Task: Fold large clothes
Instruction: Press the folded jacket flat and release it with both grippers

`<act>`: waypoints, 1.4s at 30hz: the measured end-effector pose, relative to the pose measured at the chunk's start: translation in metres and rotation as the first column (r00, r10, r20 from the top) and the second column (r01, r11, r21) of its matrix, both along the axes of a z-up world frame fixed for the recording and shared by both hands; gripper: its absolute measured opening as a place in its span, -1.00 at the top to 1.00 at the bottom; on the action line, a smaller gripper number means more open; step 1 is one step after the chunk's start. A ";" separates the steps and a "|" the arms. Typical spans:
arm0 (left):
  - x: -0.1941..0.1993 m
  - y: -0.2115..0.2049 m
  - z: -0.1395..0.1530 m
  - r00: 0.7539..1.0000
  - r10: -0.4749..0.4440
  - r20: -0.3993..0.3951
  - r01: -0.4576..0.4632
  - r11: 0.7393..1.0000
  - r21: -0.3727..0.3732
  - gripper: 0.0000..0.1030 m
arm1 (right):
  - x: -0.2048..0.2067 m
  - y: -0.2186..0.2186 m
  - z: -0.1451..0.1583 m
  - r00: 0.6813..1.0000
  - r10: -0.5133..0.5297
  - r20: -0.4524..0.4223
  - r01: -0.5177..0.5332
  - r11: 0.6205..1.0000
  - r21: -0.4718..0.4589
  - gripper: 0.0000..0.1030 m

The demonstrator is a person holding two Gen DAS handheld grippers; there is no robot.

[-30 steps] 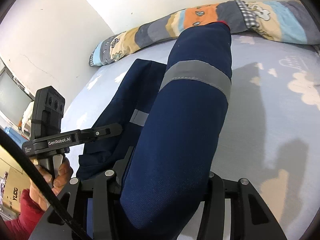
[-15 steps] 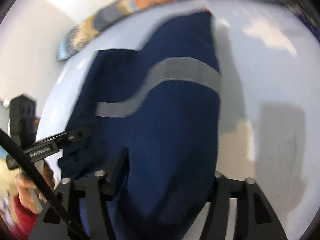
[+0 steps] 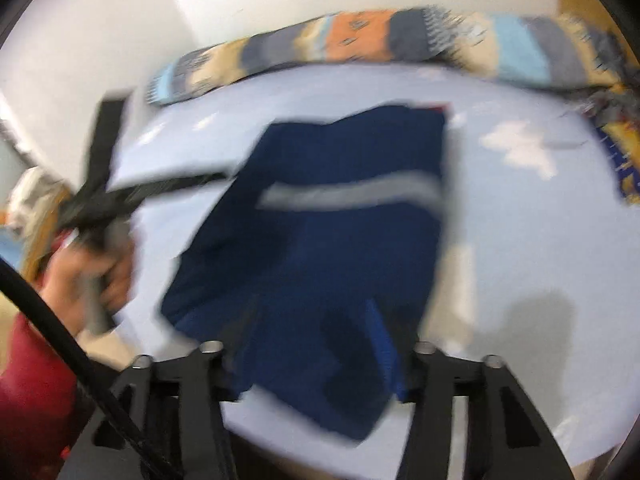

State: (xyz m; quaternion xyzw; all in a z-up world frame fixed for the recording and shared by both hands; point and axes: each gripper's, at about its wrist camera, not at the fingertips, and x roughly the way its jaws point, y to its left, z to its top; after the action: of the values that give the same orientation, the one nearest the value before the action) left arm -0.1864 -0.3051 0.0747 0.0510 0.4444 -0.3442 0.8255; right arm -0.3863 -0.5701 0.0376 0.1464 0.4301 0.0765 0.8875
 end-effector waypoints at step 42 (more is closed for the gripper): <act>-0.120 0.033 -0.072 0.982 0.143 0.121 -0.158 0.979 0.131 -0.34 | -0.041 0.031 -0.047 0.997 -0.071 -0.027 0.067 0.989 -0.132 0.09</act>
State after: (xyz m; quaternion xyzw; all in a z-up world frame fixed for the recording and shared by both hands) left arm -0.3066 -0.2722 0.0024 0.0942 0.4235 -0.2452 0.8670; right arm -0.4273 -0.5388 -0.0093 0.1037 0.4430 0.0151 0.8904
